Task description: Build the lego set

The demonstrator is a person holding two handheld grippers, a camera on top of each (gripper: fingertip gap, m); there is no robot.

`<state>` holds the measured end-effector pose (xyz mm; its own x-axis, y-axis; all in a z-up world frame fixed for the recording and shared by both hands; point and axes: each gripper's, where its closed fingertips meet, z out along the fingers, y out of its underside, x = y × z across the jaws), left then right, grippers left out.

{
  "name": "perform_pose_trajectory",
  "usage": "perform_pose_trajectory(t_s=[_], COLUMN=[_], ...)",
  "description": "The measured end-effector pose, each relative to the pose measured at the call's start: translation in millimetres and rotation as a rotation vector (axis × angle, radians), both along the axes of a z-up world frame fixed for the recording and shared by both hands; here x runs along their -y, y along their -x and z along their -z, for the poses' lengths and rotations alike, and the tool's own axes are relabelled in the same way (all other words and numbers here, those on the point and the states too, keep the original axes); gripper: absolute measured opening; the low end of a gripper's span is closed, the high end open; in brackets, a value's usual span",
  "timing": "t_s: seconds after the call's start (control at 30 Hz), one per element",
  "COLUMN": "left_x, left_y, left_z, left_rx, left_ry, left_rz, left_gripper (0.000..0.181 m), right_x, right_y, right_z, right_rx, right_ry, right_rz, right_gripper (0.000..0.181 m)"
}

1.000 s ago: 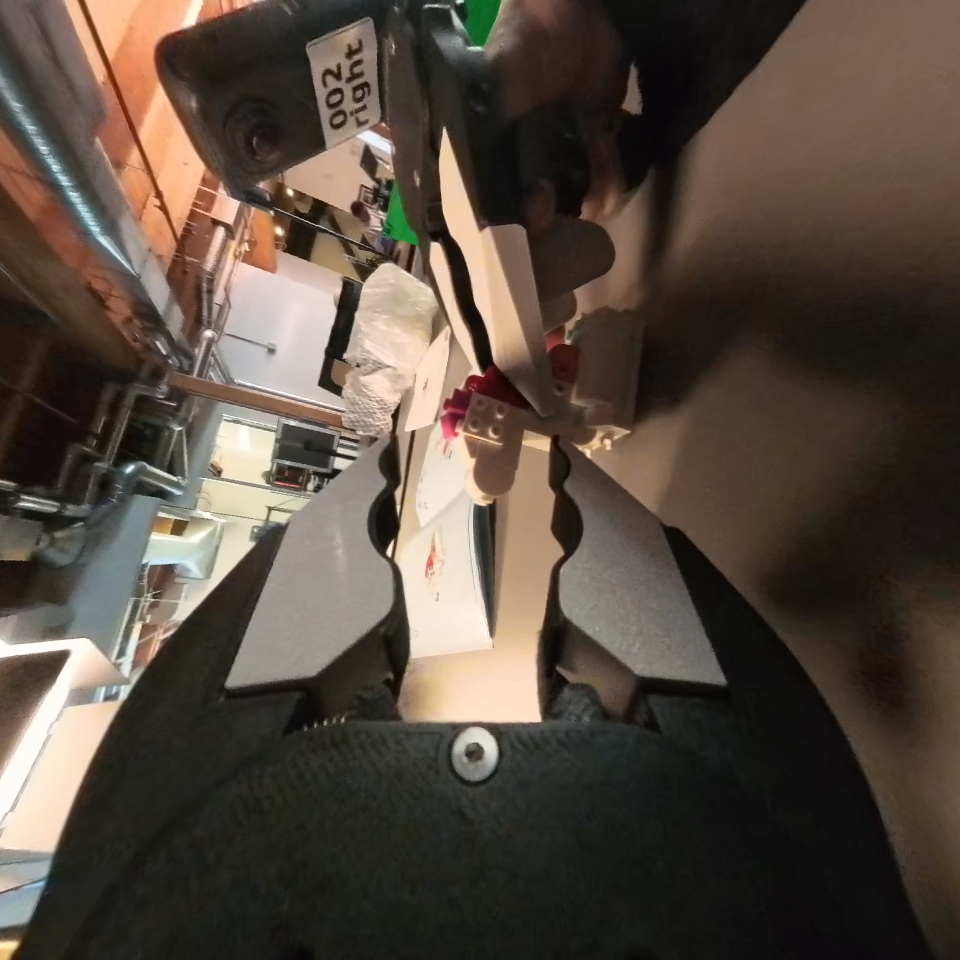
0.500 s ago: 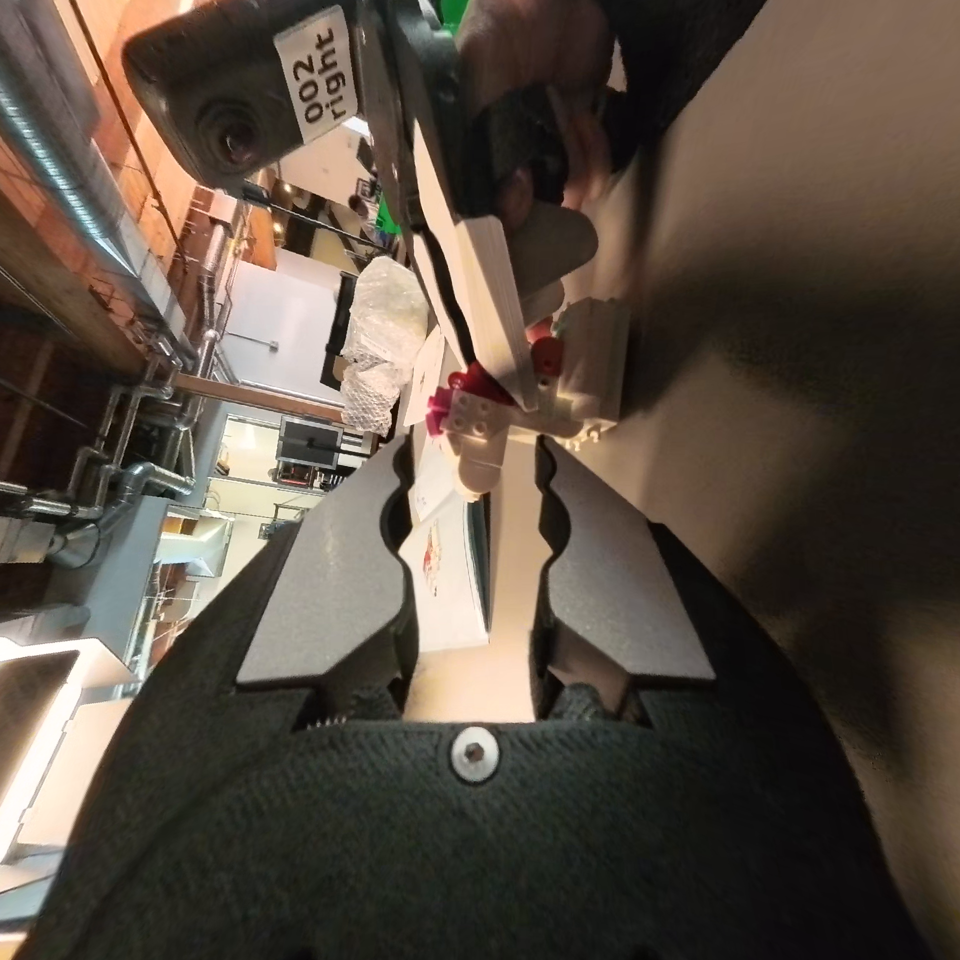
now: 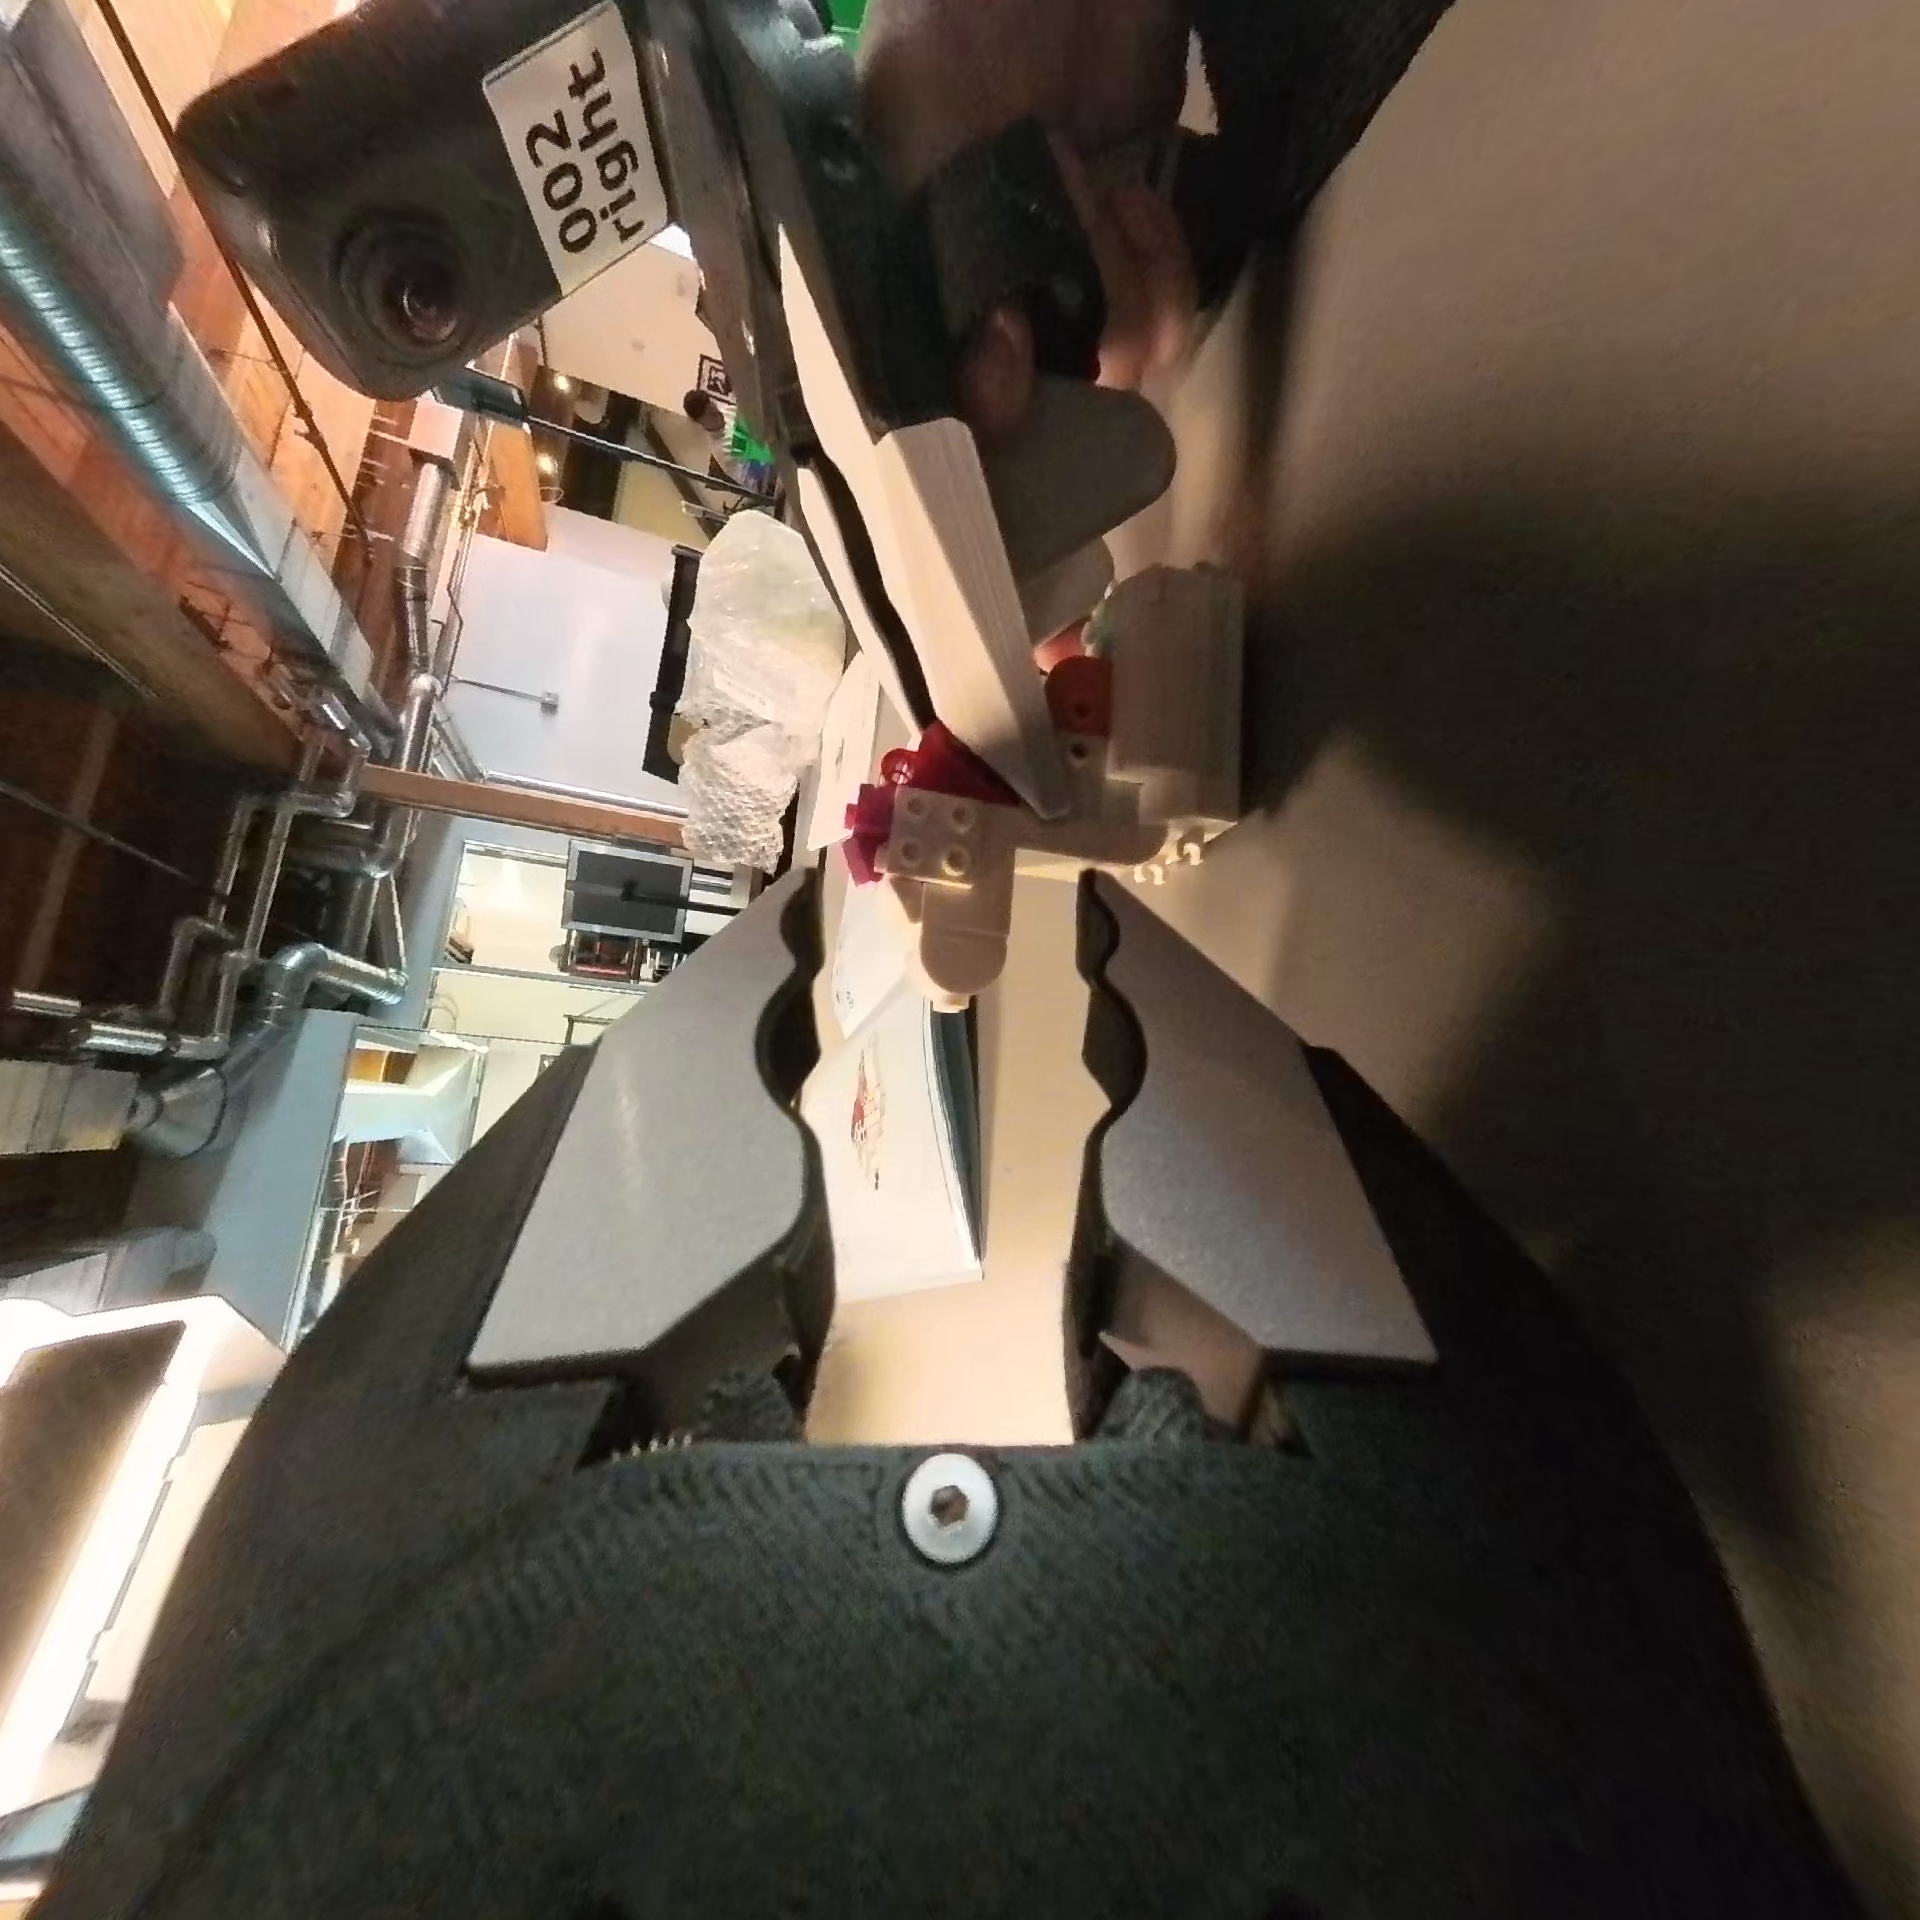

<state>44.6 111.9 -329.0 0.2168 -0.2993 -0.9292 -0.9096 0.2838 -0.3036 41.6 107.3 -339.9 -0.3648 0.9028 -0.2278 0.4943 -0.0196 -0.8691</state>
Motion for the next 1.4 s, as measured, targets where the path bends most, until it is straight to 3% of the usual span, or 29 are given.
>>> perform_pose_trajectory(t_s=[1.03,1.4], left_x=[0.1,0.9], left_y=[-1.7,-2.7], left_z=[-1.0,2.5], left_rx=[0.004,-0.005], left_ry=[-0.015,-0.004], left_rz=[0.014,0.027], left_gripper=[0.051,0.043], right_x=[2.1,1.6], right_y=[-1.0,-1.0], right_z=[-0.2,-0.4], right_rx=[0.005,0.007], right_ry=[0.012,0.022], right_rz=[-0.011,-0.010], right_gripper=[0.017,0.017])
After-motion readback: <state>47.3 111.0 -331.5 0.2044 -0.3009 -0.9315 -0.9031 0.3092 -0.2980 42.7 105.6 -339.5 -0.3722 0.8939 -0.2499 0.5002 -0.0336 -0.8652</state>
